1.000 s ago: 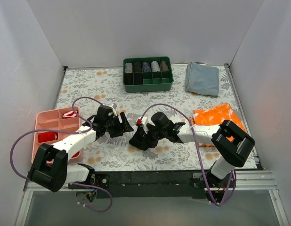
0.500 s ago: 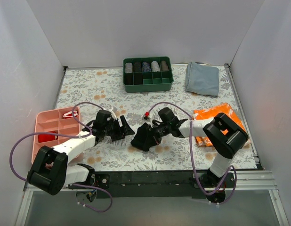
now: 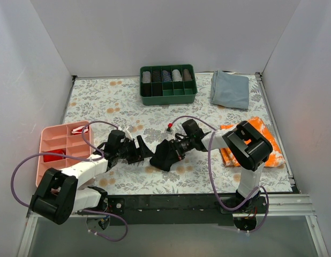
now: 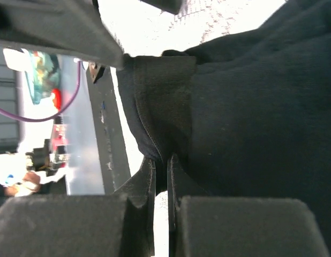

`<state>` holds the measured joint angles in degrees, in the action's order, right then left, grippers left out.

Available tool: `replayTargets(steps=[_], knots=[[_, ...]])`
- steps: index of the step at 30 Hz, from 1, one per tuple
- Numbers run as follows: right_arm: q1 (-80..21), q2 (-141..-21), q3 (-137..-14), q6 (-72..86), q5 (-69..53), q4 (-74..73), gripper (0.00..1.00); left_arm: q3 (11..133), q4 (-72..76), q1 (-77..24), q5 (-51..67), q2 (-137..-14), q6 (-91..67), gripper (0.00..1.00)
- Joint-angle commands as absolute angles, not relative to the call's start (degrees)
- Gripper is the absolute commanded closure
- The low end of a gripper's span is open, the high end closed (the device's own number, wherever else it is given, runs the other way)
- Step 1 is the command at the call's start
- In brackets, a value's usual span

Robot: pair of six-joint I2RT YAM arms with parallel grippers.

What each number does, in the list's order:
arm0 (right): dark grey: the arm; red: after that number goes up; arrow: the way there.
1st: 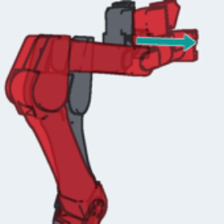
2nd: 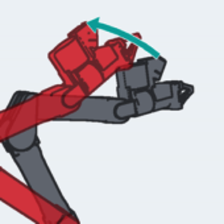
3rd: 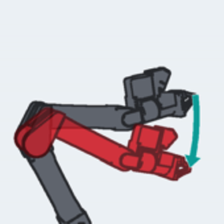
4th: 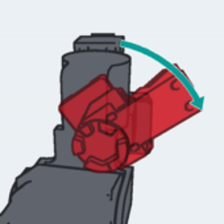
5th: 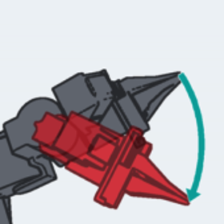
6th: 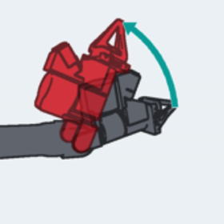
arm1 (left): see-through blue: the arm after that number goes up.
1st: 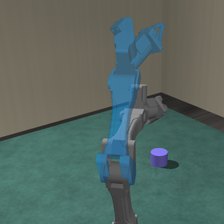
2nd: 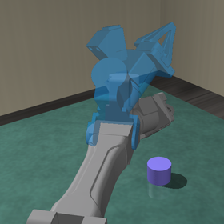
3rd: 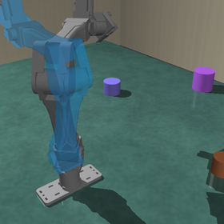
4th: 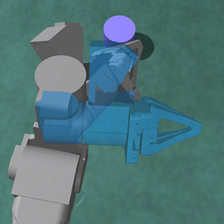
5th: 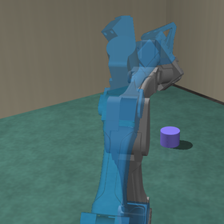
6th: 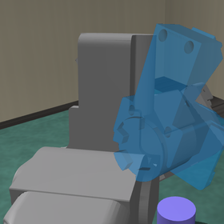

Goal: Roll the underwear
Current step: Roll the underwear to the center of the board.

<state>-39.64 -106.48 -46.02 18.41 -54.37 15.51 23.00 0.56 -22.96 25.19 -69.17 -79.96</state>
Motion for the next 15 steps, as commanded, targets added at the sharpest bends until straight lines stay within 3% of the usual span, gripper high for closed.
replayTargets(steps=[1, 15], knots=[[-37.45, -110.39, -48.16, 18.72, -50.01, 10.02, 0.99, 21.19, 5.27, -22.76, 26.98, -65.92, -79.72, 0.27], [-35.16, -113.38, -51.41, 21.01, -51.33, 7.47, 0.99, 17.41, 15.10, -23.20, 32.52, -68.29, -79.89, 0.27]])
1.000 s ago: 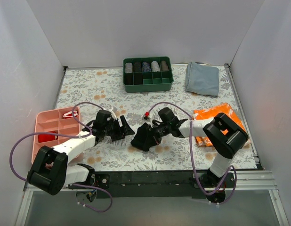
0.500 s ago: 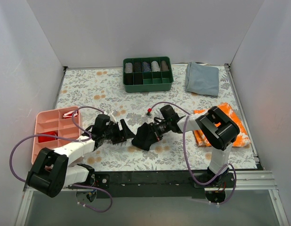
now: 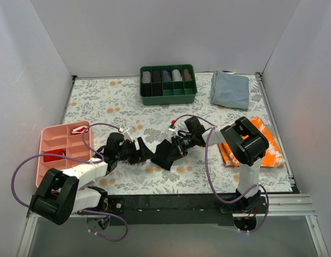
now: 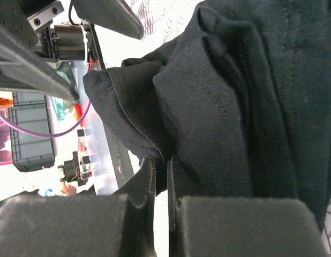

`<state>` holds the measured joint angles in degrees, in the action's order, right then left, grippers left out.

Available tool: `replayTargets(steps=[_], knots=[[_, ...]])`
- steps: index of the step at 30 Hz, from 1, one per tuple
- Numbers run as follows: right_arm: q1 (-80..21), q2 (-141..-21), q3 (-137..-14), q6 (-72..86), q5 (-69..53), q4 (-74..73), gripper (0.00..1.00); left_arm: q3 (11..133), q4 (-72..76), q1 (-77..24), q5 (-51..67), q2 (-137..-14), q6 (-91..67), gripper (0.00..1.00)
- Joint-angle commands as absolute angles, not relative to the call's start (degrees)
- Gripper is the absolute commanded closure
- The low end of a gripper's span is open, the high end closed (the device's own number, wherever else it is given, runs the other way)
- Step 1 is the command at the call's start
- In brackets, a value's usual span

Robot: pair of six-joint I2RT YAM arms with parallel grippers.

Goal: Roll the underwear
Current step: Roll the underwear to the center of the board.

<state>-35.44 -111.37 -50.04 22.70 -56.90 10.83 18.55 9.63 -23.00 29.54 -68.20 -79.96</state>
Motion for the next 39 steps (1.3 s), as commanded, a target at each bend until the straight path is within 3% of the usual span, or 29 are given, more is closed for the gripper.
replayTargets(steps=[1, 8, 22, 28, 32, 36, 39], knots=[[-35.16, -113.38, -51.68, 20.57, -51.24, 6.60, 0.99, 17.14, 15.81, -23.20, 32.95, -68.64, -80.07, 0.27], [-35.16, -113.29, -52.73, 19.86, -50.71, 5.36, 0.99, 18.45, 20.04, -24.34, 34.63, -74.25, -81.21, 0.27], [-35.07, -112.59, -53.61, 17.49, -51.06, 2.73, 0.99, 18.81, 23.82, -26.89, 29.97, -79.89, -84.55, 0.37], [-35.16, -112.06, -53.88, 15.56, -51.06, 0.80, 0.99, 18.90, 24.43, -26.89, 26.82, -81.47, -85.60, 0.52], [-35.24, -111.45, -53.61, 14.94, -51.42, 0.44, 0.99, 18.72, 24.96, -26.89, 26.11, -83.32, -86.57, 0.67], [-35.16, -109.78, -52.82, 13.98, -49.67, 0.26, 0.92, 18.90, 24.35, -26.89, 25.58, -83.50, -86.57, 0.78], [-35.16, -107.23, -51.68, 13.45, -46.95, 0.18, 0.87, 19.42, 23.38, -26.89, 25.58, -83.32, -86.05, 0.80]])
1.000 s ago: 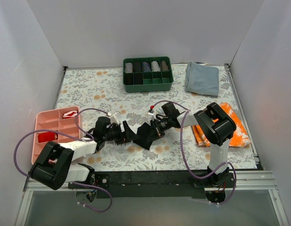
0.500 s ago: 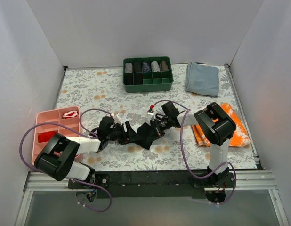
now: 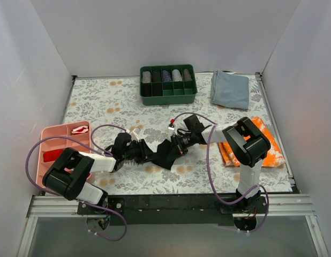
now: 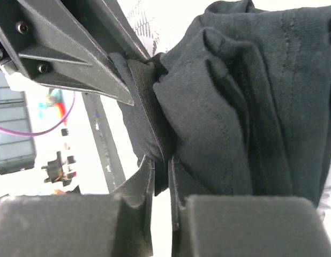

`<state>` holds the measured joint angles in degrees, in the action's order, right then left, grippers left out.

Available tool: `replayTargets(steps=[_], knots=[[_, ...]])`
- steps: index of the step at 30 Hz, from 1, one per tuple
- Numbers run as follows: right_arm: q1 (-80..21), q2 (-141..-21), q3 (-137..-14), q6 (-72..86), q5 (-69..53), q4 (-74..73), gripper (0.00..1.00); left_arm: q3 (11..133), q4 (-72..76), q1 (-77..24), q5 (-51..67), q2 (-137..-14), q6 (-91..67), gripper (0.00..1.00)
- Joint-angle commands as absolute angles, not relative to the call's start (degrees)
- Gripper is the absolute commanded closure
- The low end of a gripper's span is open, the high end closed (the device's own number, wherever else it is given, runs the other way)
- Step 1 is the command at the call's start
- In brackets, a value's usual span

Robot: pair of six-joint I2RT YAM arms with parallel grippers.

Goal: Roll the underwear
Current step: Roll the underwear to the center of the board.

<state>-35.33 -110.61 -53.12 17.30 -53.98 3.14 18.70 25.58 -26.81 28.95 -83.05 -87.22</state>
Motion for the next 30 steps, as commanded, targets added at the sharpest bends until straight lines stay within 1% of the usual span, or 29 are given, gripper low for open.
replayTargets(steps=[1, 4, 8, 9, 15, 17, 21, 24, 28, 29, 30], knots=[[-35.16, -106.44, -51.33, 13.36, -46.06, 0.26, 0.85, 19.60, 23.29, -26.89, 25.75, -83.32, -85.78, 0.82], [-35.16, -102.49, -49.14, 13.01, -41.76, 0.61, 0.81, 20.56, 22.33, -26.89, 26.80, -83.06, -85.34, 0.87], [-35.16, -95.38, -45.71, 11.96, -36.04, 0.62, 0.79, 22.06, 19.43, -26.98, 27.16, -82.36, -84.55, 0.90], [-35.24, -94.32, -44.75, 11.52, -32.55, 0.09, 0.79, 22.32, 18.90, -26.98, 27.25, -82.18, -84.38, 0.91], [-35.51, -87.11, -41.14, 10.02, -22.87, -3.78, 0.78, 23.47, 16.53, -27.33, 27.86, -81.74, -83.59, 0.91], [-35.51, -85.79, -39.99, 9.84, -22.76, -4.04, 0.75, 23.64, 16.52, -27.60, 28.04, -82.09, -83.67, 0.91], [-35.60, -86.39, -39.46, 9.76, -24.78, -3.08, 0.78, 24.43, 16.79, -28.82, 28.12, -83.05, -83.76, 0.91], [-35.60, -88.41, -40.34, 9.76, -26.45, -2.81, 0.82, 24.52, 16.79, -28.92, 27.69, -81.49, -83.93, 0.90], [-35.68, -91.40, -42.09, 8.97, -30.40, -2.20, 0.84, 24.17, 16.35, -28.92, 26.81, -77.54, -83.67, 0.77], [-35.60, -92.45, -42.88, 8.79, -31.02, -2.11, 0.85, 23.91, 16.87, -28.92, 26.63, -76.65, -83.67, 0.68], [-35.60, -93.07, -43.41, 8.18, -32.50, -2.28, 0.85, 23.12, 17.31, -28.92, 26.20, -75.94, -83.85, 0.62]])
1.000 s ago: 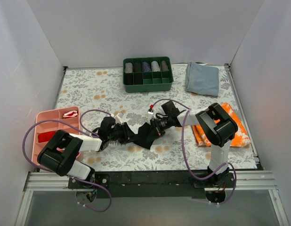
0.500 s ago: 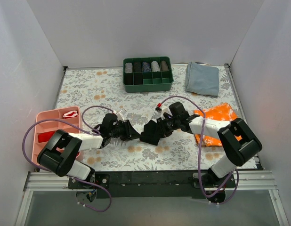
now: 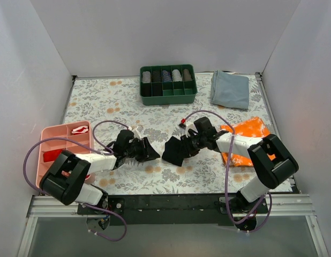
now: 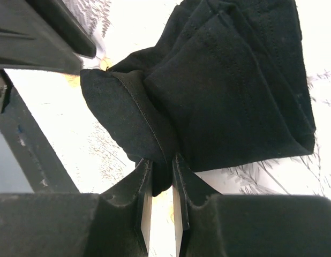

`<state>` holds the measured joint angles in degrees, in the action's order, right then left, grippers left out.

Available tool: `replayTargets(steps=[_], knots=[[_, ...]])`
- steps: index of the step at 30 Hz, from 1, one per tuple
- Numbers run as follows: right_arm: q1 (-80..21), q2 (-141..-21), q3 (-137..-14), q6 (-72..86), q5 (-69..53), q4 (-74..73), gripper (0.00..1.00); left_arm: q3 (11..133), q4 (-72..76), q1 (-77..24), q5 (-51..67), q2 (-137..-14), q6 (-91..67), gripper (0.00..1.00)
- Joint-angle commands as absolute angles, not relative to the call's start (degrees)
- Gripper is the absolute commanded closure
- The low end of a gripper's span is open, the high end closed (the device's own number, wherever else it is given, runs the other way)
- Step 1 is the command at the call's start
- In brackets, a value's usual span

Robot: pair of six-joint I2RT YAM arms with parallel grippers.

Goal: Roll the underwear
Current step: Roll the underwear to the center of the board.

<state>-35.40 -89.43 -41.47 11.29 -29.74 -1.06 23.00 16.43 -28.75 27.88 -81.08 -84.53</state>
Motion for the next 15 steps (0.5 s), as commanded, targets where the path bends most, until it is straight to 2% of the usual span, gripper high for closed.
replayTargets(steps=[1, 2, 5, 15], knots=[[-35.60, -93.69, -43.85, 7.91, -32.95, -2.37, 0.85, 22.68, 17.75, -28.92, 26.19, -74.37, -84.02, 0.56], [-35.60, -94.82, -44.29, 7.48, -33.83, -2.46, 0.85, 22.33, 19.23, -28.92, 26.28, -73.83, -84.46, 0.47], [-35.60, -96.93, -46.05, 6.68, -36.30, -2.90, 0.85, 21.10, 22.48, -28.92, 27.59, -74.09, -84.81, 0.39], [-35.60, -100.37, -49.13, 6.33, -38.50, -3.69, 0.85, 19.87, 30.06, -28.92, 30.68, -84.02, -86.48, 0.38]])
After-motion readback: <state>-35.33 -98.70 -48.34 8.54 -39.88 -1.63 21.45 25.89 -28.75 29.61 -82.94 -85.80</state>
